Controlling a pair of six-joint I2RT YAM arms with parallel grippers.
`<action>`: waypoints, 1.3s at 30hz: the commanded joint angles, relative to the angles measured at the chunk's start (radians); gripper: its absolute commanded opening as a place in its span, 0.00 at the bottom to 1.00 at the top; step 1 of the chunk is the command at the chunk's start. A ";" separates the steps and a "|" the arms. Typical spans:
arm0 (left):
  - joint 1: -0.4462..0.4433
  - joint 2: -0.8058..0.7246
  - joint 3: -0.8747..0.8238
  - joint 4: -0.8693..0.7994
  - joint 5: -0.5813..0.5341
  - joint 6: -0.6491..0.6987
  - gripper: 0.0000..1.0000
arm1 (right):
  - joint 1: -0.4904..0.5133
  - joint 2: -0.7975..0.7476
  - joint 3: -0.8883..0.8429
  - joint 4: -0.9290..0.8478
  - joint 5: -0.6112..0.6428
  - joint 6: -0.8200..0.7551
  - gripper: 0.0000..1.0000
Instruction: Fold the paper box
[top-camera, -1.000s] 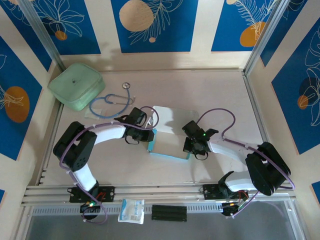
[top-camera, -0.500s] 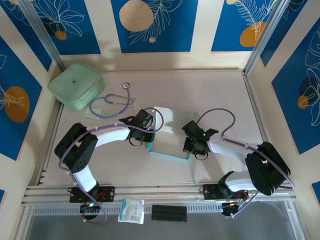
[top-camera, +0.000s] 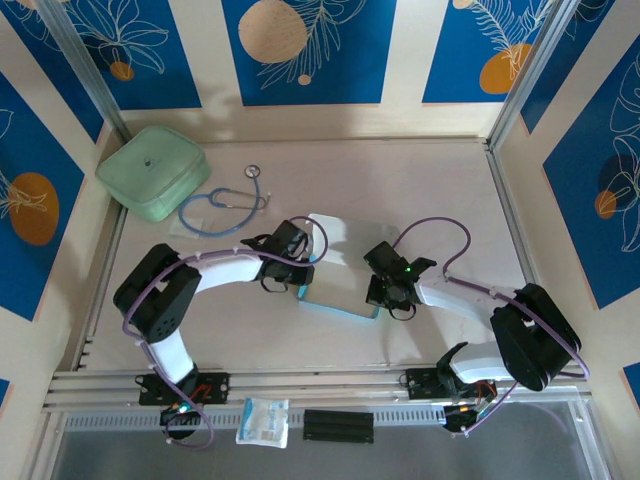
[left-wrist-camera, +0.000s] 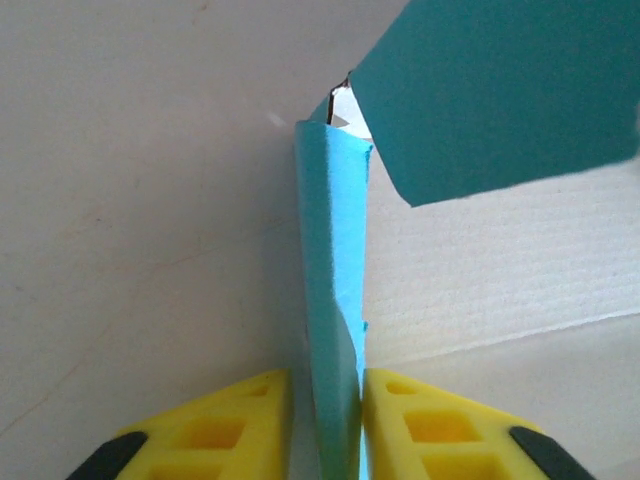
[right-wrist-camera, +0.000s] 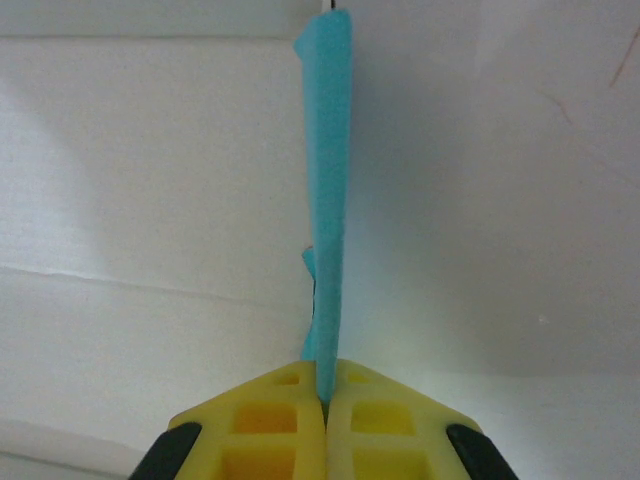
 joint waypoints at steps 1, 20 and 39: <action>-0.024 0.033 -0.032 -0.049 -0.002 0.023 0.21 | 0.013 0.023 -0.020 0.024 0.014 0.012 0.05; -0.156 -0.015 -0.089 -0.021 -0.466 0.201 0.12 | 0.016 0.026 -0.039 0.027 0.032 0.071 0.05; -0.179 0.073 -0.004 -0.040 -0.258 0.142 0.19 | 0.021 0.005 -0.021 0.025 0.020 0.058 0.06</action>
